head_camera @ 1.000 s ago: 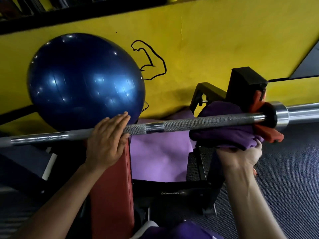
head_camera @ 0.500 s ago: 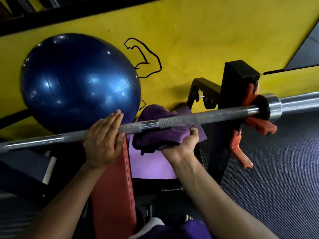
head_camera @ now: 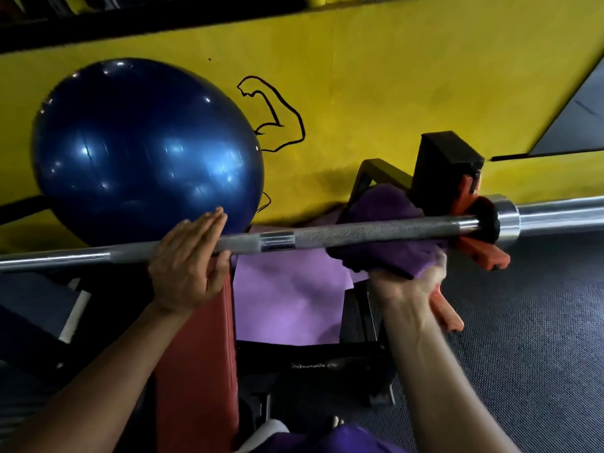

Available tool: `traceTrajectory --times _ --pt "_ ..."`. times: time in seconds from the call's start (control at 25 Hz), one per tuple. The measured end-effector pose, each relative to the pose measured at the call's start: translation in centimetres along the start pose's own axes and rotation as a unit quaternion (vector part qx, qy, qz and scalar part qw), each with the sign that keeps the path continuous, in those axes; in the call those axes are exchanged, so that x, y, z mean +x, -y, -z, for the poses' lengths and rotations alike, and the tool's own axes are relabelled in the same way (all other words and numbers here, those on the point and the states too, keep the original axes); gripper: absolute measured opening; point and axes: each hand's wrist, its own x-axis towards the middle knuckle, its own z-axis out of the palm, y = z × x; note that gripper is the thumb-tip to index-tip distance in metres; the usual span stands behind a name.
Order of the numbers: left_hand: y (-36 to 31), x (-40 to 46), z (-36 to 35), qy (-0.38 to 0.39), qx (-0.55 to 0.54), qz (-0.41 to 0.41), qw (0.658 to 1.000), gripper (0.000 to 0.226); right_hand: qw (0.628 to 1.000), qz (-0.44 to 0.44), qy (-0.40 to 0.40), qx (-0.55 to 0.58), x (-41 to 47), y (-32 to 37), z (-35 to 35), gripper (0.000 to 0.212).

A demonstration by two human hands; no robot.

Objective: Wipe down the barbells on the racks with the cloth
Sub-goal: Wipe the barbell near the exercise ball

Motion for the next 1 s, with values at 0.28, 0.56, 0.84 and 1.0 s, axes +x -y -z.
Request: traceTrajectory --times 0.28,0.56,0.84,1.0 --pt "0.6 0.1 0.0 0.019 -0.005 -0.015 1.000 0.049 0.985 -0.151 -0.080 -0.024 -1.3 -5.9 0.4 0.037" --pt "0.4 0.4 -0.3 0.015 -0.011 -0.002 1.000 0.049 0.996 0.036 0.014 -0.083 -2.4 1.3 -0.5 0.028" --pt "0.1 0.5 -0.1 0.013 -0.008 0.004 1.000 0.046 0.994 -0.040 -0.084 -0.050 -3.7 -1.6 -1.5 0.058" --pt "0.1 0.4 0.0 0.016 0.002 0.007 1.000 0.045 0.980 -0.104 -0.113 -0.124 -5.4 -4.8 -0.2 0.045"
